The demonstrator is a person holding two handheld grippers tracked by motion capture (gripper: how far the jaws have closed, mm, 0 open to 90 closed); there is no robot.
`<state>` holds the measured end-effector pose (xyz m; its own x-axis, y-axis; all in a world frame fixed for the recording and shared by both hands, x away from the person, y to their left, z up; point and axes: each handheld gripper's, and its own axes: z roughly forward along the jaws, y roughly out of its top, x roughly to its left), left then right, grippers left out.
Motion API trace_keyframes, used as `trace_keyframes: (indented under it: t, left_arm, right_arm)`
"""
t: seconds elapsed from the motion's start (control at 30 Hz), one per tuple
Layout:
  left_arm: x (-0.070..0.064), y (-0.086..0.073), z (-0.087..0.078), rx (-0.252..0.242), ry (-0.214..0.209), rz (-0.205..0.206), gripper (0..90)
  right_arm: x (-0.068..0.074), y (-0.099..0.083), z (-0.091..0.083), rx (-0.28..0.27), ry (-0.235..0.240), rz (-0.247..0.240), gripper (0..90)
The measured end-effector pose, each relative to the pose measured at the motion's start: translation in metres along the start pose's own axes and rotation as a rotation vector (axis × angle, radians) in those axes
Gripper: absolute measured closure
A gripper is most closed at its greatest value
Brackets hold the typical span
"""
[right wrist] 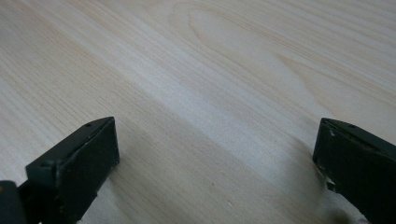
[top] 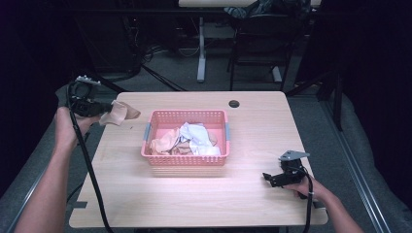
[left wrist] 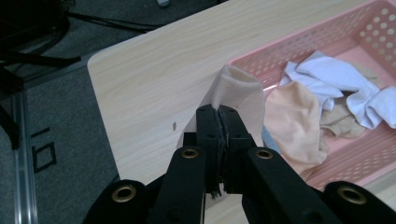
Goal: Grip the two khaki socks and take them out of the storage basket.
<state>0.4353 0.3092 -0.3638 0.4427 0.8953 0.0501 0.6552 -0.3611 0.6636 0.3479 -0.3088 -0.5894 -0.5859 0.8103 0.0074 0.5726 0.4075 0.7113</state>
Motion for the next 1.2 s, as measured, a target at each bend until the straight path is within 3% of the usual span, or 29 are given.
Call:
trace_keyframes:
  t: [0.4, 0.63, 0.97, 1.13, 1.2]
  left_arm:
    - [0.013, -0.026, 0.022, 0.071, 0.005, -0.051, 88.4]
    - [0.015, -0.046, 0.048, 0.136, -0.01, -0.078, 88.3]
    - [0.013, -0.088, 0.101, 0.253, -0.052, -0.131, 88.0]
    - [0.014, -0.102, 0.116, 0.277, -0.066, -0.161, 87.2]
    - [0.016, -0.106, 0.117, 0.258, -0.072, -0.193, 81.0]
  right_arm:
    - [0.0, 0.0, 0.0, 0.0, 0.0, 0.0, 0.0]
    - [0.0, 0.0, 0.0, -0.001, 0.0, 0.0, 0.0]
    - [0.0, 0.0, 0.0, 0.002, -0.002, -0.001, 0.0]
    - [0.0, 0.0, 0.0, 0.0, 0.0, 0.0, 0.0]
    - [0.0, 0.0, 0.0, 0.0, 0.0, 0.0, 0.0]
